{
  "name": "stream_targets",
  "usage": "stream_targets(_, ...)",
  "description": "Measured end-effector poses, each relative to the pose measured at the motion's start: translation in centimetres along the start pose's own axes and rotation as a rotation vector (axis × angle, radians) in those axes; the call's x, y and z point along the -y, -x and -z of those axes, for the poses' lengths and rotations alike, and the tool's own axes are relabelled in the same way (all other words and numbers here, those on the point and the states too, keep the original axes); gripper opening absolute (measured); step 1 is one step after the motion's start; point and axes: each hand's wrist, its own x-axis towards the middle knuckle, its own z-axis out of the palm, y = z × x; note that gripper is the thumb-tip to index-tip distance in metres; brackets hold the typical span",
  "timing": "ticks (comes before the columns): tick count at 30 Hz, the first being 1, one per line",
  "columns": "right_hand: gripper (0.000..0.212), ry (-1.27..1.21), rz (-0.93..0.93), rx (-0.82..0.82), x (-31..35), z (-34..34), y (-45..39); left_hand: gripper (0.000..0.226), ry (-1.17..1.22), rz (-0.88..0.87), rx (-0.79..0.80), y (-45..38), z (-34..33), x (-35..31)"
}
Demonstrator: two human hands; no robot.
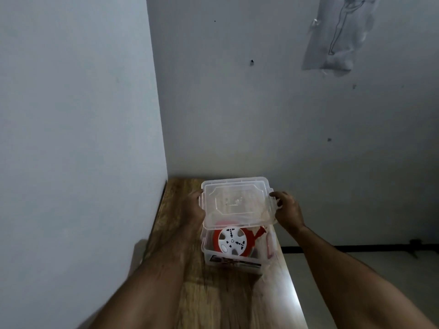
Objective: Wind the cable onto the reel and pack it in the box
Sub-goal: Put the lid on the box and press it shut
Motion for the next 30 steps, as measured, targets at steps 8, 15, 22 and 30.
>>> stream_targets(8, 0.030, -0.036, 0.109, -0.041, -0.9, 2.0, 2.4, 0.030, 0.047, -0.085, -0.020, 0.9, 1.0, 0.6)
stream_targets(15, 0.012, -0.257, -0.021, -0.023, -0.6, 1.9, 3.5, 0.026, 0.007, -0.026, -0.002, 1.2, 0.7, 0.5)
stream_targets(22, 0.015, -0.290, -0.139, 0.059, -1.1, 0.5, 4.5, 0.031, -0.073, 0.068, -0.016, 1.9, 0.2, 1.2)
stream_targets(30, 0.043, -0.111, -0.225, 0.118, -2.2, -1.3, 6.0, 0.031, -0.235, 0.147, 0.065, 3.2, -0.9, 3.2)
